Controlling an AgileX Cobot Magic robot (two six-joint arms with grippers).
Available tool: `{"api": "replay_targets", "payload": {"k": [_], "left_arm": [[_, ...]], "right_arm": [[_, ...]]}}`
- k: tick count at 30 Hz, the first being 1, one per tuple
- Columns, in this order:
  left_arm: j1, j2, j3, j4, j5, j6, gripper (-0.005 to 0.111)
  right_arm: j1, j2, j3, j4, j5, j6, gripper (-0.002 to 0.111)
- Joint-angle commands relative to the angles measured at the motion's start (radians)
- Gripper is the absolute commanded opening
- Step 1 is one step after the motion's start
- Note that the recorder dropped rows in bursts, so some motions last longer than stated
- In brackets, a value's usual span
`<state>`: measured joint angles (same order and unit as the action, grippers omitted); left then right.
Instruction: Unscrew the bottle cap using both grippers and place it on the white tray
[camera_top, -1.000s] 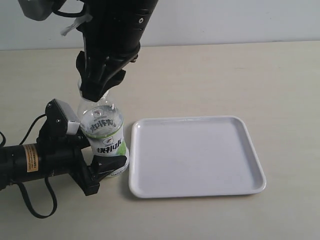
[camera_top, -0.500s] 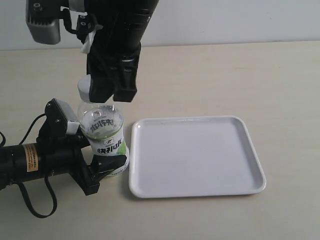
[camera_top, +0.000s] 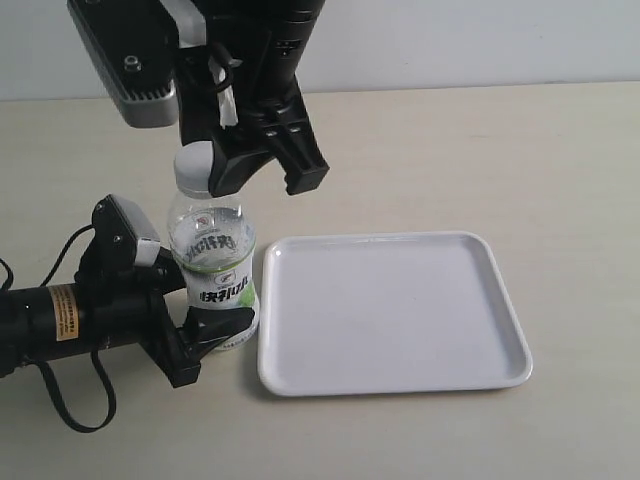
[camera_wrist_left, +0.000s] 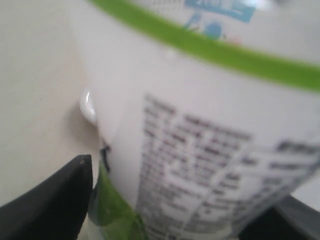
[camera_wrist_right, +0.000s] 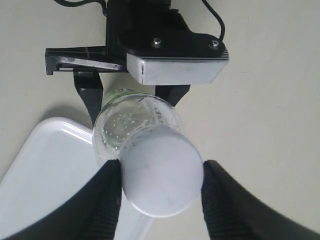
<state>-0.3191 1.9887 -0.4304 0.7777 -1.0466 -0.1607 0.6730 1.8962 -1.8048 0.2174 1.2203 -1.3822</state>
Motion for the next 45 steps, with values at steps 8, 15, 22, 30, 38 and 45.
{"api": "replay_targets", "payload": {"k": [8,15,22,30,38,45], "left_arm": [[0.0,-0.014,-0.002,0.005,-0.012,-0.018,0.0],[0.0,-0.014,-0.002,0.005,-0.012,-0.018,0.0],[0.0,-0.014,-0.002,0.009,-0.011,-0.022,0.0],[0.0,-0.014,-0.002,0.023,-0.018,-0.026,0.0],[0.0,-0.014,-0.002,0.03,-0.022,-0.029,0.0],[0.0,-0.014,-0.002,0.039,-0.022,-0.034,0.0]], "right_arm": [[0.002,-0.037,0.004,0.028,-0.014,0.19,0.068],[0.002,-0.095,0.004,0.028,-0.119,0.729,0.068],[0.002,-0.083,0.004,-0.037,-0.02,1.388,0.068],[0.002,-0.046,0.004,0.018,-0.051,1.407,0.068],[0.02,-0.011,0.004,0.002,-0.047,1.376,0.068],[0.024,0.003,0.004,-0.02,-0.051,1.376,0.068]]}}
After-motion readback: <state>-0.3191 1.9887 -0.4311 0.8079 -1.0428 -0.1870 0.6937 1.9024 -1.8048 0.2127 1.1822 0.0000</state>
